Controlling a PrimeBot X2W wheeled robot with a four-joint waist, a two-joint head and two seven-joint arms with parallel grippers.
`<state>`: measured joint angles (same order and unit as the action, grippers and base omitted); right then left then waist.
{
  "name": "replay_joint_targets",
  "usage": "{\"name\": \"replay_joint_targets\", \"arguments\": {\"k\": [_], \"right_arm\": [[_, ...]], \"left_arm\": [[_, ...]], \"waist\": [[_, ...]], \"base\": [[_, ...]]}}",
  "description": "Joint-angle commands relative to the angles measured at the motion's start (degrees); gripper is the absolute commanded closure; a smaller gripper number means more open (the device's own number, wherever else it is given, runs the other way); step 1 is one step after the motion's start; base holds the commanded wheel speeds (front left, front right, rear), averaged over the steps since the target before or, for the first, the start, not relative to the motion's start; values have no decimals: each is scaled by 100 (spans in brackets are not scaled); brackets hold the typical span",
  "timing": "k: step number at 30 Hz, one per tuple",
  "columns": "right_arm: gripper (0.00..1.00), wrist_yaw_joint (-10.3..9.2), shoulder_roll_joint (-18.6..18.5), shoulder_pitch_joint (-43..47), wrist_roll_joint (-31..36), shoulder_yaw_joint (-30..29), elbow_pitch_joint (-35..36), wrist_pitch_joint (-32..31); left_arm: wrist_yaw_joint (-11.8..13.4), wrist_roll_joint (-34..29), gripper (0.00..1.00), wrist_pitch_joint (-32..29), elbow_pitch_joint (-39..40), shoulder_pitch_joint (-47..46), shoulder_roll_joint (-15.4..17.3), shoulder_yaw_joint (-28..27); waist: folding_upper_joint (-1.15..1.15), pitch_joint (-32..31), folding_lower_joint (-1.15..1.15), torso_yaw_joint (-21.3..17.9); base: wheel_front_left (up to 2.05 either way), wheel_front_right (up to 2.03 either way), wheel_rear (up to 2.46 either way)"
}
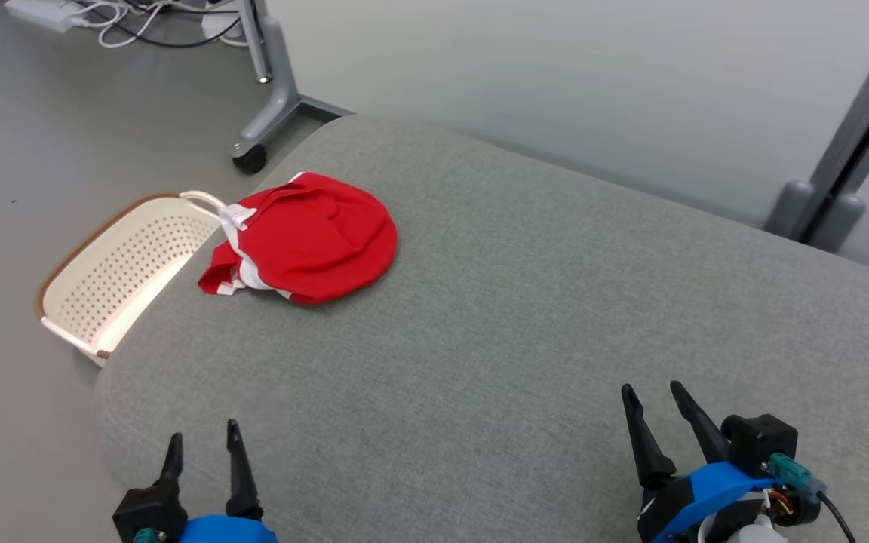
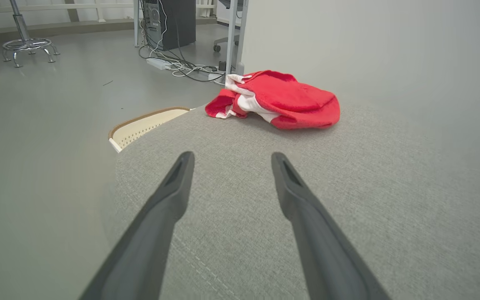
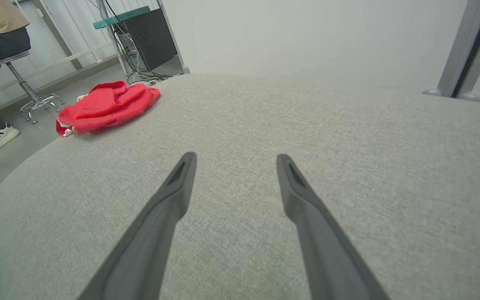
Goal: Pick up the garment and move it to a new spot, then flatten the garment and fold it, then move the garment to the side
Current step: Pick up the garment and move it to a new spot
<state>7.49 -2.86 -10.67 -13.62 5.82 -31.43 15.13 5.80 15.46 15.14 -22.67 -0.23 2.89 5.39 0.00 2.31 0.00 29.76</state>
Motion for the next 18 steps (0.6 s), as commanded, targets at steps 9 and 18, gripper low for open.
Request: {"name": "replay_joint_targets", "arguments": {"k": [9,18], "right_arm": [[0,1,-18,-152,195,-18,26,-1],[0,1,-189,-441,490,232,469,-2]], "left_arm": [[79,214,0,-1,-111,-187,-3,-20],[147,281,0,0,-602,-1174,-2,-490]], "waist": [[0,276,0,55],[0,1020,0,-453]], "base": [[0,0,0],[0,0,0]]}}
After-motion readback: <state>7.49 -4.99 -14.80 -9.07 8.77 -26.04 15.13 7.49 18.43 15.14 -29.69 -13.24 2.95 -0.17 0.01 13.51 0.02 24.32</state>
